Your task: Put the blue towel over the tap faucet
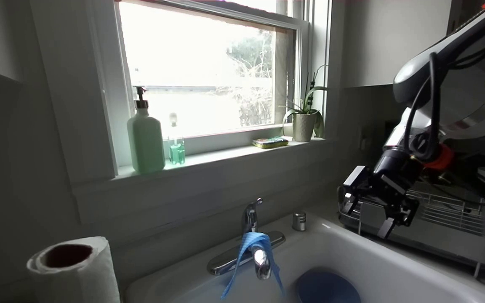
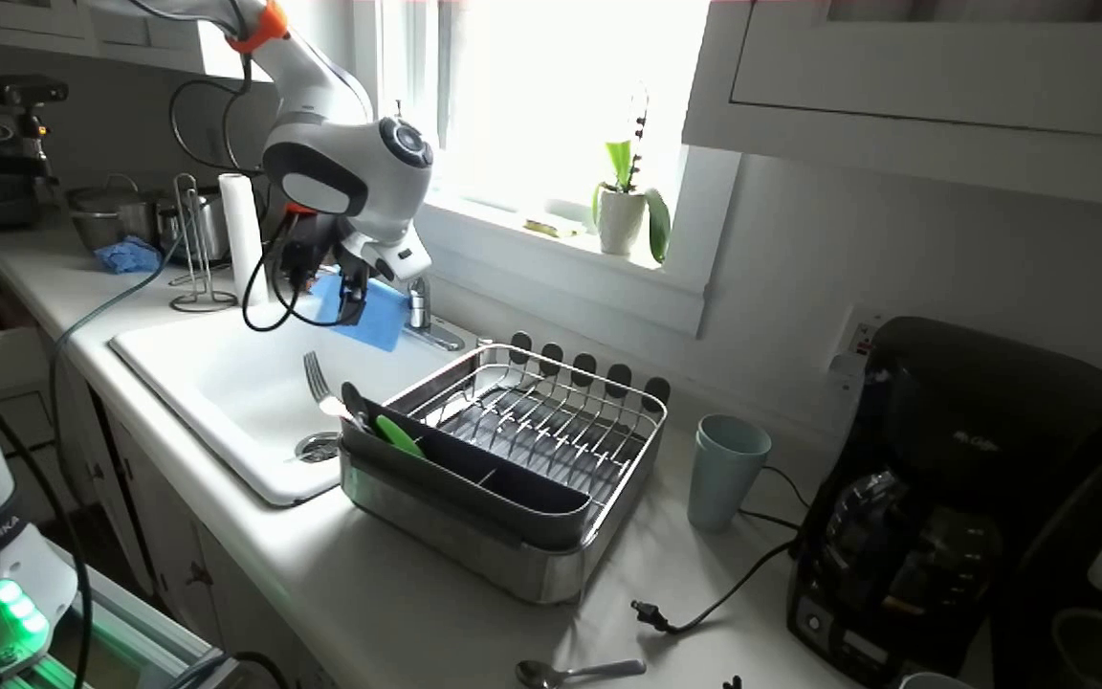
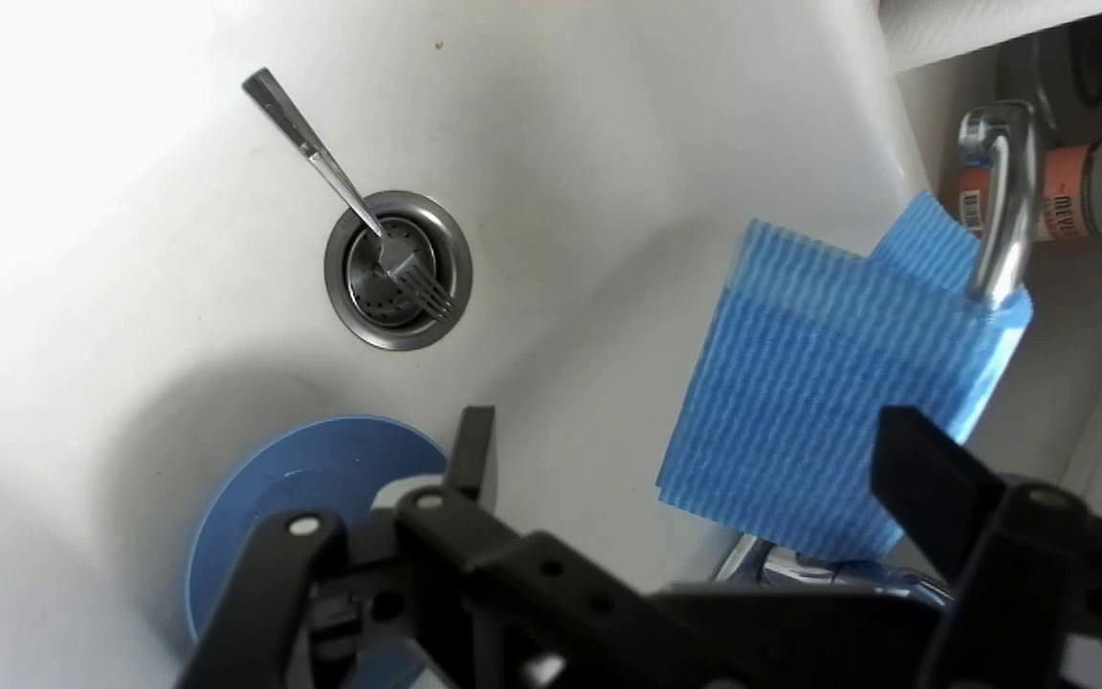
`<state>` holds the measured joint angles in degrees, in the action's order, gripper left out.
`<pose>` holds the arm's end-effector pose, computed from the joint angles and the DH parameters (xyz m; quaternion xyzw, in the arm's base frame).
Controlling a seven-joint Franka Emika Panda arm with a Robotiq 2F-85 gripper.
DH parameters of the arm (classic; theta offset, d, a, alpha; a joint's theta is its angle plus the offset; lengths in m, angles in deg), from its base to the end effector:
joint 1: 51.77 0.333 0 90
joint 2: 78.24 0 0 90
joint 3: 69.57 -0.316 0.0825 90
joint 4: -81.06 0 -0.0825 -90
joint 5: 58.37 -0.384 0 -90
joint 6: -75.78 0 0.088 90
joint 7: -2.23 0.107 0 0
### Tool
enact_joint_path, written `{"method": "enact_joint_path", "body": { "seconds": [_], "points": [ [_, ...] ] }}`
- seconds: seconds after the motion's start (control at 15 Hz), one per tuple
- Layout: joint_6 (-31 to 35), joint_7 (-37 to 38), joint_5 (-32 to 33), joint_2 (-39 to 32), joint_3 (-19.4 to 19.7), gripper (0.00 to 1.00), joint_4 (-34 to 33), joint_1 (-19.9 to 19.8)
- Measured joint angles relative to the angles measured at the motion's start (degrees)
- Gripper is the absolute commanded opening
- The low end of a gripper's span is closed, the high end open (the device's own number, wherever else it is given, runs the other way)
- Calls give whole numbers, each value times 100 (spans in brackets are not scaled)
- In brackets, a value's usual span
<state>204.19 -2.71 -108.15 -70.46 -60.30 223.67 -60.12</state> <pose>0.4379 -0.1151 0.3359 -0.8661 0.3765 -0.0096 0.3287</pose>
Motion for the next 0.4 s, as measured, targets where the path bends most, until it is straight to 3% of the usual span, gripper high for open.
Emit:
{"method": "enact_joint_path", "body": {
  "seconds": [0.4],
  "points": [
    [-316, 486, 332, 883, 98, 100, 130, -225]
  ]
}}
